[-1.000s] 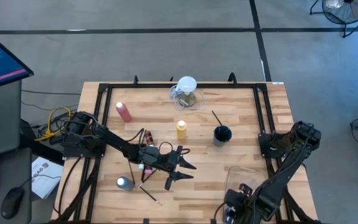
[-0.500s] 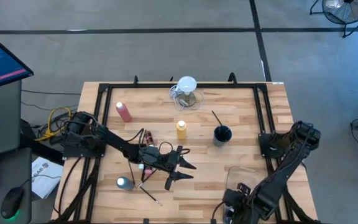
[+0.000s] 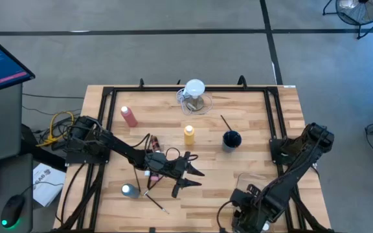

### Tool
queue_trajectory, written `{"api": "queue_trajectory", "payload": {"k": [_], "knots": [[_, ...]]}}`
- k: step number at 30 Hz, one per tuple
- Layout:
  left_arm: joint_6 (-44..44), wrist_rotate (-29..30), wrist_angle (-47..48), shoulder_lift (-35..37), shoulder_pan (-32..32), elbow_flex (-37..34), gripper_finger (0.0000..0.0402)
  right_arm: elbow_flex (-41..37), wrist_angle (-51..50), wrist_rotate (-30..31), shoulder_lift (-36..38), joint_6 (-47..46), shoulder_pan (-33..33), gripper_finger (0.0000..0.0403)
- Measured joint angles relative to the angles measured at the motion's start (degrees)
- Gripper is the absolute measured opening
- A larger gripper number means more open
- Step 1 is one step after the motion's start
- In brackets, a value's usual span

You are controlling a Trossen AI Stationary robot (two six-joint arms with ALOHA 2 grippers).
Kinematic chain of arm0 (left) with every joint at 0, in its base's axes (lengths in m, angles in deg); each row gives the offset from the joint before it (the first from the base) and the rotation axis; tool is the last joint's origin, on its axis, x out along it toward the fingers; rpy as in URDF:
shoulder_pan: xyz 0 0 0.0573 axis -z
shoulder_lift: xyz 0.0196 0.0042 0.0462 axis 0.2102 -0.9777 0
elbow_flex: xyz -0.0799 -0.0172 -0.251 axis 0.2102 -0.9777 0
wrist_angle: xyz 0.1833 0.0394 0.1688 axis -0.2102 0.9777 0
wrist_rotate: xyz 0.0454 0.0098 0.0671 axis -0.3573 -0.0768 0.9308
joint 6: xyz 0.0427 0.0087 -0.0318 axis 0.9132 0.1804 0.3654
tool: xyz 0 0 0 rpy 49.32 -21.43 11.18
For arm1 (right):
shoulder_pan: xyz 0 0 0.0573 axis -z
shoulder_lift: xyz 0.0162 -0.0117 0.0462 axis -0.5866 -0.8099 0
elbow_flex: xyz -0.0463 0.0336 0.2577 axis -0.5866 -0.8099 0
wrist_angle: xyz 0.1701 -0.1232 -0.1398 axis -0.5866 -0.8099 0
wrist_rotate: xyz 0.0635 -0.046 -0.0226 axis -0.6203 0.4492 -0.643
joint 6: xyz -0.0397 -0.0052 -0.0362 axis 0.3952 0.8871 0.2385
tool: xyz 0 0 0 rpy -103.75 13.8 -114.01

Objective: Pick & Place Paint Supplies
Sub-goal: Put the small blue paint bottle into the transparent bin

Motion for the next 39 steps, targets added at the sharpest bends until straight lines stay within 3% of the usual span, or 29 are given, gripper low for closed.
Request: {"api": "queue_trajectory", "payload": {"k": [7, 15, 19, 39], "knots": [[0.0, 0.0, 0.02, 0.0, -0.01, 0.0, 0.014, 0.02, -0.96, 2.22, 4.97, -2.58, -1.28, 0.0132], [0.0, -0.47, 0.02, 0.01, -0.01, 0.0, 0.014, -0.3, -4.55, -5.27, 4.21, -3.0, -3.7, 0.0052], [0.0, -0.48, 0.02, 0.01, 0.0, 0.0, 0.014, -0.57, -5.01, -6.2, 2.55, -2.55, -3.93, 0.0007], [0.0, -0.44, 0.02, 0.02, -0.02, 0.0, 0.014, -0.5, -3.4, -8.81, 0.83, -3.56, -3.12, 0.0001]]}}
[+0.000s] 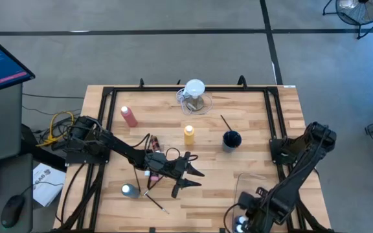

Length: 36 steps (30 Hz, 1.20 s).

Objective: Pick & Place Paint Supplies
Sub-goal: Put the small blue paint bottle into the transparent bin

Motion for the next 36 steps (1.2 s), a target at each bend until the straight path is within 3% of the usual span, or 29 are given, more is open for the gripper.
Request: {"api": "queue_trajectory", "payload": {"k": [11, 36], "knots": [[0.0, 0.0, 0.0, -0.02, 0.0, 0.0, 0.014, -0.04, -0.31, -4.67, -3.41, -0.9, 0.09, 0.0001], [0.0, -0.13, -0.02, -0.02, 0.0, 0.0, 0.014, -0.04, 6.21, -4.34, -3.35, 4.69, 1.24, 0.0]]}}
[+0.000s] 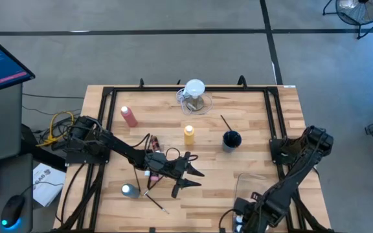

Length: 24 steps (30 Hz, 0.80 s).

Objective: Pick & Place Paint Supplies
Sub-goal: Put the small blue paint bottle into the transparent bin

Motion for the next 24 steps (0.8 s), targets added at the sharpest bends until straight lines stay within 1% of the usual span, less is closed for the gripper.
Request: {"api": "queue_trajectory", "payload": {"k": [4, 13, 18, 24], "knots": [[0.0, -0.02, 0.0, 0.01, 0.0, 0.0, 0.014, 0.0, -0.32, -0.01, 0.0, 0.44, 0.0, 0.0], [0.0, -0.04, 0.0, 0.02, 0.02, 0.0, 0.014, 0.0, -6.19, -0.01, 0.0, -0.5, 0.88, 0.0], [0.0, -0.04, 0.0, 0.0, 0.02, 0.0, 0.014, 0.0, -5.86, -0.11, 0.0, 0.37, 1.63, 0.0], [0.0, -0.04, 0.0, 0.02, 0.0, 0.0, 0.014, 0.0, -4.58, -1.57, 0.01, 0.46, 1.61, 0.0]]}}
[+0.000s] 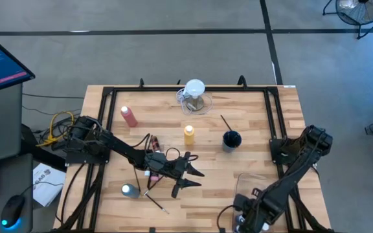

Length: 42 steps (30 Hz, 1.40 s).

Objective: Pick & Place Paint Supplies
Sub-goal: Put the small blue paint bottle into the transparent bin

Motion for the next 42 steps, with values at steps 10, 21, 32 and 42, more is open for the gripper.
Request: {"api": "queue_trajectory", "payload": {"k": [10, 21, 32, 42], "knots": [[0.0, -0.02, 0.0, 0.0, 0.0, 0.0, 0.014, 0.0, 2.74, -0.75, 0.01, 1.34, -0.02, 0.0], [0.0, -0.02, 0.0, 0.0, 0.01, 0.0, 0.014, 0.0, 2.69, -1.22, 0.03, 1.43, -0.02, 0.0], [0.01, -0.02, -0.01, 0.0, 0.0, 0.0, 0.014, -4.82, 9.3, -1.6, 0.1, 1.03, 0.22, 0.0], [0.02, -0.02, -0.02, 0.0, 0.02, 0.0, 0.014, -5.51, 10.3, -1.6, 0.1, 0.87, 0.22, 0.0]]}}
